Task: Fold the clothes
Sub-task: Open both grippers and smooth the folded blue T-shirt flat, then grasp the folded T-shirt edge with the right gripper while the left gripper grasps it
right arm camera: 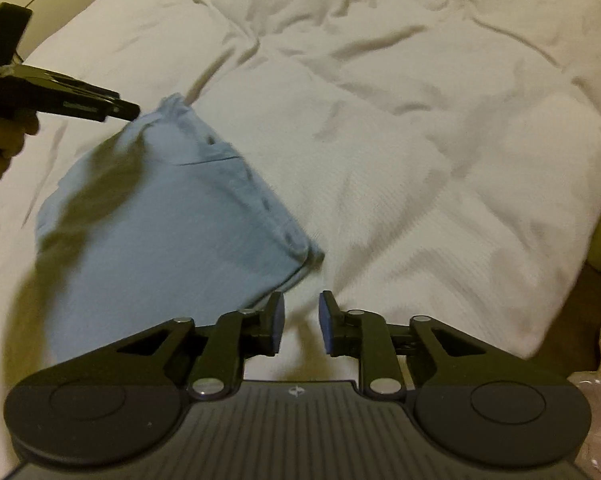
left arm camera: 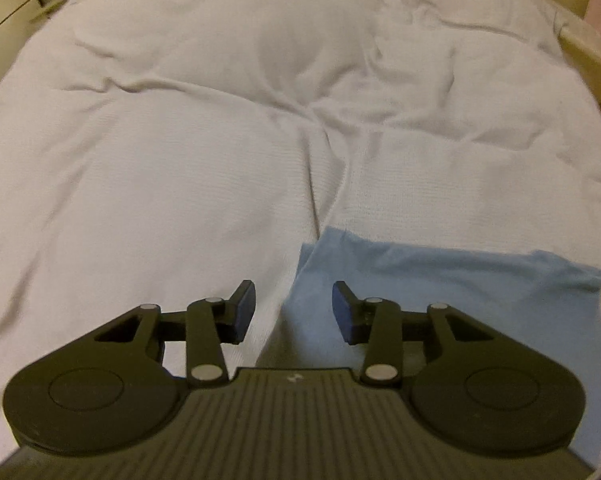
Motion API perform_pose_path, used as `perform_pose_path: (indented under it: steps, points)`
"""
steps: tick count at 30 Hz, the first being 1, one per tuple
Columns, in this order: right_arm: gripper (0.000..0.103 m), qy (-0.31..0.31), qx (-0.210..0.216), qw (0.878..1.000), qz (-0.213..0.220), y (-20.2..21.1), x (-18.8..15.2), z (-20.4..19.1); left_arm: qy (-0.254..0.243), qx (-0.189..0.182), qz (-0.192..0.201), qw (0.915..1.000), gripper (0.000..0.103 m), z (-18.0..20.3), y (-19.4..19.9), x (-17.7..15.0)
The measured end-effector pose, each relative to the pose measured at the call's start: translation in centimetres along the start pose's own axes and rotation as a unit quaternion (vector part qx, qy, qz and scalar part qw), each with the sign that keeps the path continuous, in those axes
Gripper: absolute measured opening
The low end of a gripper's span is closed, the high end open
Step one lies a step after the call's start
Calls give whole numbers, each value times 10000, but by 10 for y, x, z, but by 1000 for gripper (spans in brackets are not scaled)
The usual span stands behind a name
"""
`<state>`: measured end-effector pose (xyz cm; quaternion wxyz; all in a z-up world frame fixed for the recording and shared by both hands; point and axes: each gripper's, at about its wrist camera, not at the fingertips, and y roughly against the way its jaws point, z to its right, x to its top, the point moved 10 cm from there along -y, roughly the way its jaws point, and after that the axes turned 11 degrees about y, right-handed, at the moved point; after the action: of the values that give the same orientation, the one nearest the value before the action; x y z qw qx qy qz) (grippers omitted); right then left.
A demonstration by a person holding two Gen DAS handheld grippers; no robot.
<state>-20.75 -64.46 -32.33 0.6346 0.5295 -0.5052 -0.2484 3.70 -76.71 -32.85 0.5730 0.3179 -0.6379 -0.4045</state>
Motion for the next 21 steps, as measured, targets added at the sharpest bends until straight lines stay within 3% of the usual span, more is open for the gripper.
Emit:
perform_pose_path:
  steps: [6, 11, 17, 21]
  points:
    - [47, 41, -126, 9998, -148, 42, -9, -38, 36, -48, 246, 9997, 46, 1, 83, -36]
    - [51, 200, -387, 9989, -169, 70, -6, -72, -280, -102, 380, 9988, 58, 10, 137, -76]
    - [56, 548, -581, 9968, -17, 99, -7, -110, -591, -120, 490, 9970, 69, 14, 177, -120]
    - [57, 633, -658, 9958, 25, 109, -12, -128, -819, -131, 527, 9952, 84, 15, 187, -140]
